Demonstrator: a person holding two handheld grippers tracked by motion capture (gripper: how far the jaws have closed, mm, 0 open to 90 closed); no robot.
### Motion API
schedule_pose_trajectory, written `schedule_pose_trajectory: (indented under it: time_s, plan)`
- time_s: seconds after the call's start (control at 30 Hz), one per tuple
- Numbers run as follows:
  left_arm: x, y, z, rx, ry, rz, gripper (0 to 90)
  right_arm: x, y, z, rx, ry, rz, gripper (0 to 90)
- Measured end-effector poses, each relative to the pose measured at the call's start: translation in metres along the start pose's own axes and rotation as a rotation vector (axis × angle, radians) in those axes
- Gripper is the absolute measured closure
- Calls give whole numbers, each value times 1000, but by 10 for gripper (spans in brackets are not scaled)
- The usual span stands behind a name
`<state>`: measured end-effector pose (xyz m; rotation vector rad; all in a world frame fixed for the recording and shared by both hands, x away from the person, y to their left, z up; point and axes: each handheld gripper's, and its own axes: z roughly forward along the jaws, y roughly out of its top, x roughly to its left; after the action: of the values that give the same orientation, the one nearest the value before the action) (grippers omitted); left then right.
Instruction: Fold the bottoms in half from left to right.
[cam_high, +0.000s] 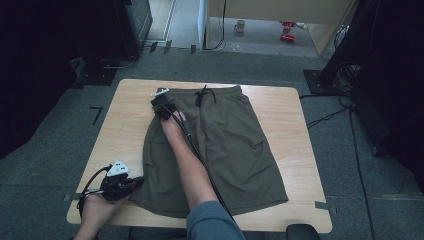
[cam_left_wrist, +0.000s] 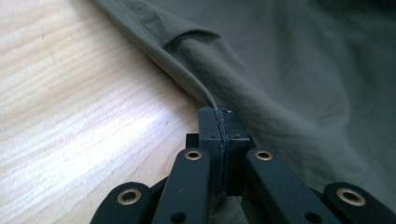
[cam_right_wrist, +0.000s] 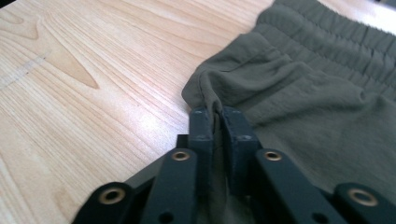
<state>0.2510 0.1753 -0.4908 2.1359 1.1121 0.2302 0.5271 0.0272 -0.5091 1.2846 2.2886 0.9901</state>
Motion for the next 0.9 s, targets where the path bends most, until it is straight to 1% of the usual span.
schedule_pose_trajectory:
  time_s: [0.07,0.1,0.13,0.17,0.23,0.27,0.37,0.4,0.43,0.47,0.5,0.6,0.77,0.9]
  plan:
    - [-3,3,-3,-27,-5,9,900,-5,4,-3,28,24,40,852]
    - [-3,3,-3,-27,-5,9,900,-5,4,-3,28,24,40,852]
    - [-6,6,-6,-48,-6,18,900,-7,5,-6,24,31,44,855]
    - [-12,11,-10,-85,-13,35,900,-11,9,-16,1,45,54,856]
    - [-20,18,-12,-112,-23,54,900,-15,12,-23,-20,55,61,856]
    - [-24,22,-14,-121,-30,66,900,-17,13,-29,-28,58,68,856]
    - [-34,30,-14,-137,-63,80,900,-26,16,-45,-58,83,101,856]
    - [-37,32,-13,-137,-65,89,900,-31,16,-52,-68,89,105,855]
    - [-37,32,-13,-137,-65,89,900,-31,16,-52,-68,89,105,855]
    - [-42,36,-12,-139,-72,105,900,-34,16,-56,-74,88,102,855]
    - [-50,43,-9,-141,-81,129,900,-44,15,-68,-87,91,111,853]
    - [-66,58,-4,-153,-104,169,900,-59,12,-83,-100,105,134,850]
    - [-96,81,9,-165,-151,238,900,-90,2,-111,-129,103,190,846]
    - [-118,95,24,-155,-159,311,900,-116,-11,-130,-151,111,233,843]
